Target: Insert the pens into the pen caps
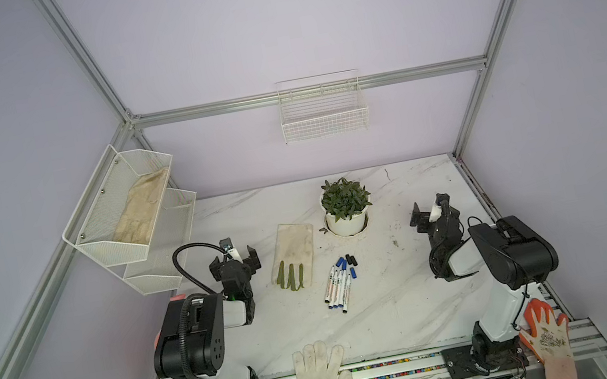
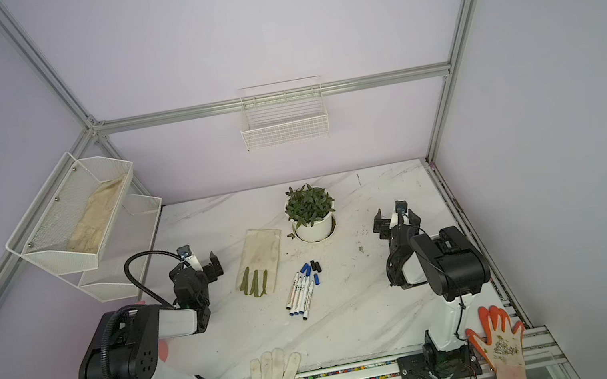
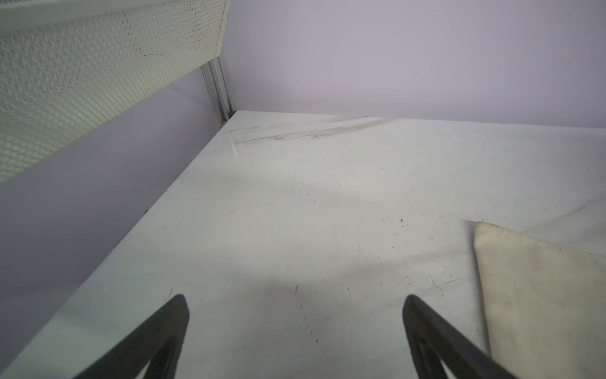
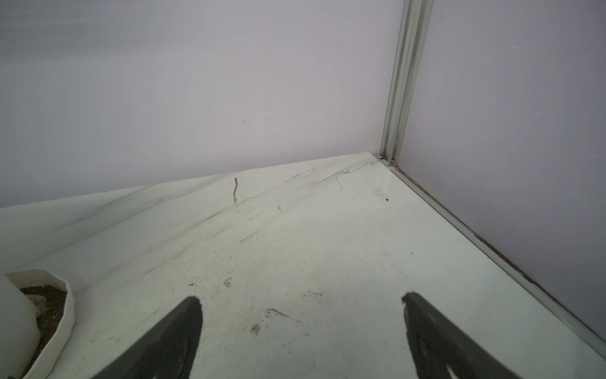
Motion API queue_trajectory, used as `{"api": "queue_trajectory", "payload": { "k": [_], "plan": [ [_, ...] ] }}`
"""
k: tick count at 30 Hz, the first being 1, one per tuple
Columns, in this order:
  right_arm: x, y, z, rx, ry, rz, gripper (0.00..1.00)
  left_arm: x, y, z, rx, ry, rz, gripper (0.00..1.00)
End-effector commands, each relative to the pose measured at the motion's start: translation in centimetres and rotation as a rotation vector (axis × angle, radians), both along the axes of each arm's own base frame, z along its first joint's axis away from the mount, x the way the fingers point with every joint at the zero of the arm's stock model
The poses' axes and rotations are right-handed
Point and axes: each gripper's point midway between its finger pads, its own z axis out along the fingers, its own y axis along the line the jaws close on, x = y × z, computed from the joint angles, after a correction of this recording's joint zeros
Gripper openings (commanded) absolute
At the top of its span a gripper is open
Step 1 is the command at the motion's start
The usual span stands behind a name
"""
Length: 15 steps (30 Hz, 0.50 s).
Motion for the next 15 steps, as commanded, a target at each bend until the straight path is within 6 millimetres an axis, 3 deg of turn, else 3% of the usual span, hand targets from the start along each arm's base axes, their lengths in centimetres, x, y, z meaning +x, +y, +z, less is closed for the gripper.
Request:
{"api": "queue_trajectory", "payload": {
  "k": [1,15],
  "plan": [
    [0.11,0.01,1.36,-0.006,-0.035,0.007,0.97,-0.47,0.05,0.62,0.021,-0.020,-0.011,1.00],
    [0.12,0.01,1.36,-0.007,-0.035,0.007,0.97,-0.51,0.05,0.69,0.020,-0.024,-0.011,1.00]
  ]
}}
